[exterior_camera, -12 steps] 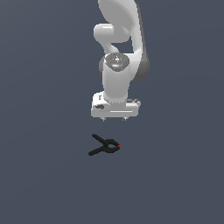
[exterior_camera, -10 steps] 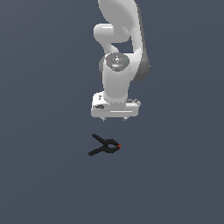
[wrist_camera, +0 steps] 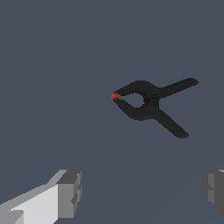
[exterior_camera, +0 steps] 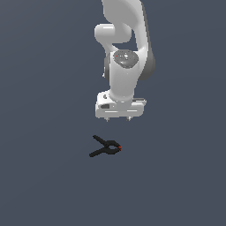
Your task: Pick up the object and move it to a goal position.
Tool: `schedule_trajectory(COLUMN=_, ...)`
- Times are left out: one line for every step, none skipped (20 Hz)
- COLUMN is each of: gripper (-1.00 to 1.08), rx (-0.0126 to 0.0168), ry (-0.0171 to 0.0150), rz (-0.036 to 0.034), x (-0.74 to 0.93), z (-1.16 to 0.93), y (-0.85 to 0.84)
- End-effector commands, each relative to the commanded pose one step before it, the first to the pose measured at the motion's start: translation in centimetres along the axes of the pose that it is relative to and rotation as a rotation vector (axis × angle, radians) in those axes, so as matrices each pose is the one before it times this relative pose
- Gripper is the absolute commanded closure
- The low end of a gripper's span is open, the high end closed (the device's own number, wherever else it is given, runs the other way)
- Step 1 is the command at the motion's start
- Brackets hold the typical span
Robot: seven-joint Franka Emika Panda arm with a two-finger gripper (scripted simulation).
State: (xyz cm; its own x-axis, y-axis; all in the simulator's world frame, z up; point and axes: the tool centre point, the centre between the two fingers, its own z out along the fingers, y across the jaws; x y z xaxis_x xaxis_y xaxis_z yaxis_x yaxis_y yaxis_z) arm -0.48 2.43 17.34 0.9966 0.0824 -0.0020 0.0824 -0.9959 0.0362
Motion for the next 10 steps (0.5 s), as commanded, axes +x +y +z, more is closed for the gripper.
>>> schedule_trajectory(gripper=-0.92, rx=-0.00271, ry=0.00046, rz=-0.00149, x=-0.003, z=-0.096, y=-0.078)
schedule_trajectory(gripper=-0.92, rx=0.00055, ry=-0.00020, rz=0.00037, x=-0.001, z=0.026, y=0.030)
schedule_trajectory(gripper=-0.92, rx=0.00046, ry=-0.00020, rz=-0.00109, x=0.007, z=0.033, y=0.028)
schedule_trajectory(gripper=-0.92, rx=0.00022, ry=-0.00015, rz=-0.00266, x=0.015, z=0.034, y=0.030)
schedule_trajectory(gripper=-0.92, rx=0.00002, ry=-0.00012, rz=-0.00442, x=0.025, z=0.037, y=0.020)
schedule_trajectory(gripper=-0.92, rx=-0.00015, ry=-0.00010, rz=-0.00594, x=0.033, z=0.041, y=0.022)
schedule_trajectory(gripper=-0.92, rx=-0.00027, ry=-0.00009, rz=-0.00743, x=0.041, z=0.046, y=0.022)
schedule_trajectory(gripper=-0.92, rx=-0.00034, ry=-0.00010, rz=-0.00881, x=0.049, z=0.054, y=0.026)
schedule_trajectory(gripper=-0.92, rx=-0.00033, ry=-0.00013, rz=-0.01002, x=0.055, z=0.064, y=0.034)
schedule_trajectory(gripper=-0.92, rx=-0.00027, ry=-0.00018, rz=-0.01117, x=0.061, z=0.076, y=0.044)
